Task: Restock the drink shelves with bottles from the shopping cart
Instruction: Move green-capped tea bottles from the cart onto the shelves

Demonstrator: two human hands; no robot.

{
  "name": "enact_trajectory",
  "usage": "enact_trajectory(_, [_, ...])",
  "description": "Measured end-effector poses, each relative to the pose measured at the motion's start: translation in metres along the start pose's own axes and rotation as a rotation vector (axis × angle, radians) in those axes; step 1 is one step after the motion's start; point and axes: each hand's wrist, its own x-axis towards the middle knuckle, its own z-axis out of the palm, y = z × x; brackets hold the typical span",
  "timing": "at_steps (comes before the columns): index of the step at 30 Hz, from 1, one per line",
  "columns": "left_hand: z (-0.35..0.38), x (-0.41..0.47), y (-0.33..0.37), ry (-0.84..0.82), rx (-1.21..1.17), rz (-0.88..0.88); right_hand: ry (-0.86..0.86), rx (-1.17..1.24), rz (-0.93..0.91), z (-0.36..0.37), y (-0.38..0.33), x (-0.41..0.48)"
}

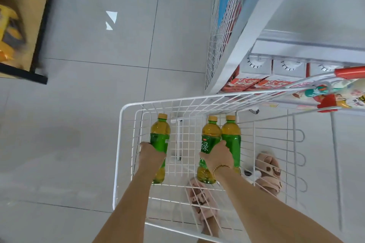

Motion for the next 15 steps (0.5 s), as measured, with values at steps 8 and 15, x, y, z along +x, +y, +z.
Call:
enact_trajectory(8, [0.017,-0.012,-0.004,-0.065,-0.001,0.076,-0.037,0.065,-0.1,-0.007,-0.002,-0.004])
enact_trajectory(15, [0.059,-0.034,0.016,-0.153,-0.026,0.103,-0.078,0.089,-0.159,-0.03,0.018,-0.009])
